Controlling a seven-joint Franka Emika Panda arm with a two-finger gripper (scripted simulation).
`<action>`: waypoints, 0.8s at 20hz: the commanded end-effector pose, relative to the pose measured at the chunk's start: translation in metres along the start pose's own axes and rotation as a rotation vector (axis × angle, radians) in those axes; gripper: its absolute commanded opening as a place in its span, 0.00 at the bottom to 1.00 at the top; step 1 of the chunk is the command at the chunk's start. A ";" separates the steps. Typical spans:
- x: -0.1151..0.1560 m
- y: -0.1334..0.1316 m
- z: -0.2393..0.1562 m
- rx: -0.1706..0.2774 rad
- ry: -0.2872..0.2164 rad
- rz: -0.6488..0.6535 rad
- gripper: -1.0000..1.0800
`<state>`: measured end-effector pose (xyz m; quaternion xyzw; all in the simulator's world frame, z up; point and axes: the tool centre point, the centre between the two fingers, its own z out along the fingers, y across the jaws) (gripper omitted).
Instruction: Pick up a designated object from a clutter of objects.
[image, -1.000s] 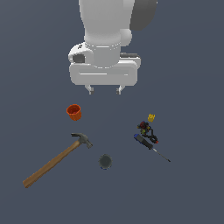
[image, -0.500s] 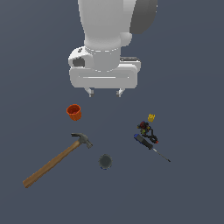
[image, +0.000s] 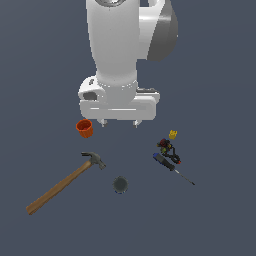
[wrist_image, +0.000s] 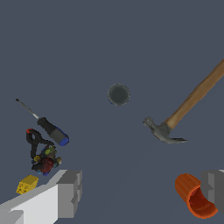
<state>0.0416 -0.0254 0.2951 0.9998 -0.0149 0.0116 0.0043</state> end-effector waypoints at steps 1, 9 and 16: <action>0.012 0.000 0.016 0.001 -0.002 0.006 0.96; 0.053 0.000 0.082 0.004 -0.010 0.031 0.96; 0.080 0.001 0.148 0.006 -0.016 0.053 0.96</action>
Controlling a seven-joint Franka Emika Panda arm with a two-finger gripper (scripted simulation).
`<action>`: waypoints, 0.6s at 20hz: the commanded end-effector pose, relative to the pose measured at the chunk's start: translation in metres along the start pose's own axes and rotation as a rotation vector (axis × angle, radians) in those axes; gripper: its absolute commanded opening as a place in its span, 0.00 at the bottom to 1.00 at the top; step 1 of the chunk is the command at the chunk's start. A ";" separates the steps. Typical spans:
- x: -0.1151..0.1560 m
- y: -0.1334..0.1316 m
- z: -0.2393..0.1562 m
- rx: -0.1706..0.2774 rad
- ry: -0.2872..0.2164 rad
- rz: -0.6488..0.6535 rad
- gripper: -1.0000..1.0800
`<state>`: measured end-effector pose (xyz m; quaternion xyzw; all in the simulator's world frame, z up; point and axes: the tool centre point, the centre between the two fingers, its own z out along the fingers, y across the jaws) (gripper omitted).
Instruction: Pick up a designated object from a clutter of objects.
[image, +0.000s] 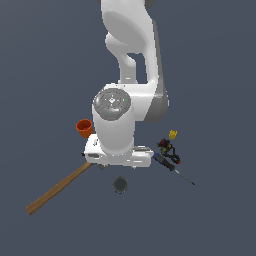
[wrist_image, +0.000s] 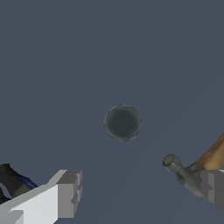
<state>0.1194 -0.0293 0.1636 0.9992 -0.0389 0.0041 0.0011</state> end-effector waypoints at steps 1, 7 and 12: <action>0.008 0.000 0.023 0.001 -0.002 0.008 0.96; 0.020 0.000 0.067 0.001 -0.005 0.021 0.96; 0.025 0.000 0.090 0.002 -0.007 0.028 0.96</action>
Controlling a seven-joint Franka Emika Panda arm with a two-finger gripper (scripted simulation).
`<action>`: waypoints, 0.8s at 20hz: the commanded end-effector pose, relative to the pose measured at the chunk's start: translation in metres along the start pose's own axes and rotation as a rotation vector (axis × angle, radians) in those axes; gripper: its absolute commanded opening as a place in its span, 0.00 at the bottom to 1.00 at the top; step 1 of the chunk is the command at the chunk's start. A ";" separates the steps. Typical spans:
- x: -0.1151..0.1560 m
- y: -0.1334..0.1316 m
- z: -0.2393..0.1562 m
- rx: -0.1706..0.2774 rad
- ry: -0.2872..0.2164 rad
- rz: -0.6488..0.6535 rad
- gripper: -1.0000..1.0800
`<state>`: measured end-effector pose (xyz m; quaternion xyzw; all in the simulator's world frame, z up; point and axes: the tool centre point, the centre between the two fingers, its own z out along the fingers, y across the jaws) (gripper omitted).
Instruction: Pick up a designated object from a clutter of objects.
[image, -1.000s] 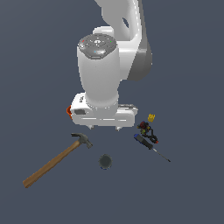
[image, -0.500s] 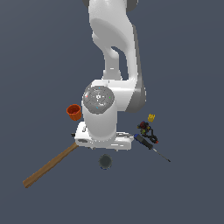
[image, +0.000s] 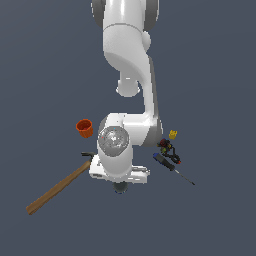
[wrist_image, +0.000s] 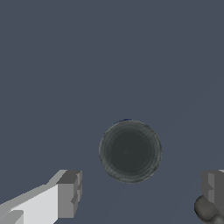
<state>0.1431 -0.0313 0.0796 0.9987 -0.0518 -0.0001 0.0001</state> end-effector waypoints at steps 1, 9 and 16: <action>0.002 0.000 0.009 0.000 0.001 0.003 0.96; 0.003 0.000 0.016 0.000 -0.001 0.004 0.96; 0.002 0.000 0.045 0.000 -0.001 0.005 0.96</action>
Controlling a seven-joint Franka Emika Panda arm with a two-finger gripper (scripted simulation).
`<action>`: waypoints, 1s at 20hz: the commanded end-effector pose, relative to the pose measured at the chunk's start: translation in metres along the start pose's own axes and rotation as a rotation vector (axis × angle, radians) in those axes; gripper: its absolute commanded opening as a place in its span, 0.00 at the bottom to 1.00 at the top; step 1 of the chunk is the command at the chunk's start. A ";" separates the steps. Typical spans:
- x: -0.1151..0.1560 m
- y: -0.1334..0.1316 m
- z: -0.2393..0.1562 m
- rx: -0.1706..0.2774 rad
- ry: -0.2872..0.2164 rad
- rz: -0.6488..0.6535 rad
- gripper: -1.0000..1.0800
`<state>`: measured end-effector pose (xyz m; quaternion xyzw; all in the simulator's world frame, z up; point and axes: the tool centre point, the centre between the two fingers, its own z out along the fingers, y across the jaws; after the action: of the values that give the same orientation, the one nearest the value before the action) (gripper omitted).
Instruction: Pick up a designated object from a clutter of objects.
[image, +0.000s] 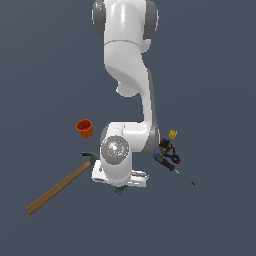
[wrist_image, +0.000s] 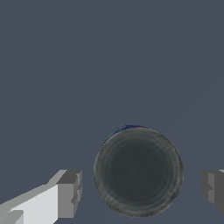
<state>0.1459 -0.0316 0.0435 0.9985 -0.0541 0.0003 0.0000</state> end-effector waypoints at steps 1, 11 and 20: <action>-0.001 0.000 0.014 0.000 -0.001 0.000 0.96; 0.000 0.000 0.030 0.000 0.000 0.000 0.00; 0.000 0.000 0.030 0.000 -0.001 0.000 0.00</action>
<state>0.1461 -0.0316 0.0137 0.9985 -0.0543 -0.0004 -0.0001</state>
